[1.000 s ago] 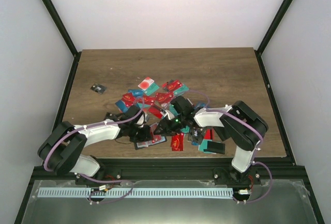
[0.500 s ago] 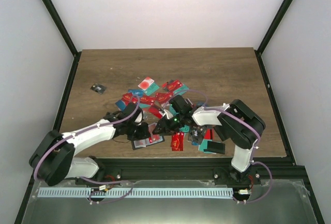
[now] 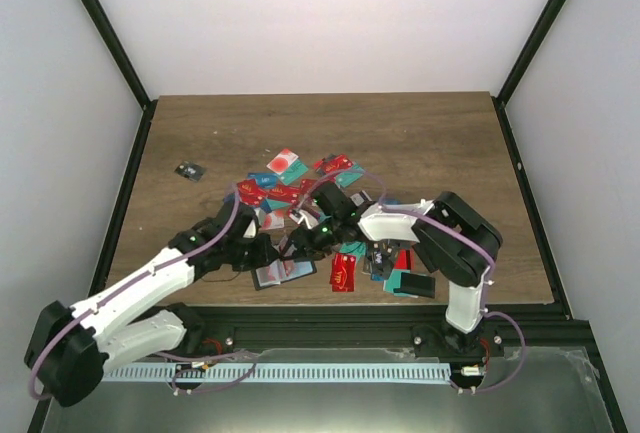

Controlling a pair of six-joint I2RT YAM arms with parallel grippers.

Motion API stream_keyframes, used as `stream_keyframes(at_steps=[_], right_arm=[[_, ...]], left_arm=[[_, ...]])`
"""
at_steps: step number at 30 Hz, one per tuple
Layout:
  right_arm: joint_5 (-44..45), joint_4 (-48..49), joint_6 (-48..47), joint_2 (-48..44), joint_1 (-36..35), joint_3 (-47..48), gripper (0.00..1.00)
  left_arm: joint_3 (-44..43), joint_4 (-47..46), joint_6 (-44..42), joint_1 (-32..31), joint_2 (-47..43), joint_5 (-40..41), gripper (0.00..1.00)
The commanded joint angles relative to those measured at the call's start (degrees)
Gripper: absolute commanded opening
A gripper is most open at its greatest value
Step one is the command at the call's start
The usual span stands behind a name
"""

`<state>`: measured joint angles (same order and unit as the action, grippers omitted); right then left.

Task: Put the credit cards into the card holder
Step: Insert the credit card into the card holder.

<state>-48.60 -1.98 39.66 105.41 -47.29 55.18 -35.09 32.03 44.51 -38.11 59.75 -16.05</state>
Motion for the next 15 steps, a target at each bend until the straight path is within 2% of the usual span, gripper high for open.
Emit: stream_keyframes(at_steps=[1, 10, 15], right_arm=[[-2.7, 0.0, -1.1, 3.0, -3.0, 5.4, 0.46], [-6.1, -3.6, -3.6, 11.9, -7.5, 16.2, 0.49], [-11.4, -2.5, -4.7, 13.7, -8.1, 20.2, 0.52]], left_arm=[[2.0, 6.0, 2.6, 0.7, -5.7, 3.5, 0.07], [4.8, 14.7, 6.5, 1.3, -18.1, 7.0, 0.09], [5.3, 19.2, 8.7, 1.4, -23.4, 9.5, 0.11]])
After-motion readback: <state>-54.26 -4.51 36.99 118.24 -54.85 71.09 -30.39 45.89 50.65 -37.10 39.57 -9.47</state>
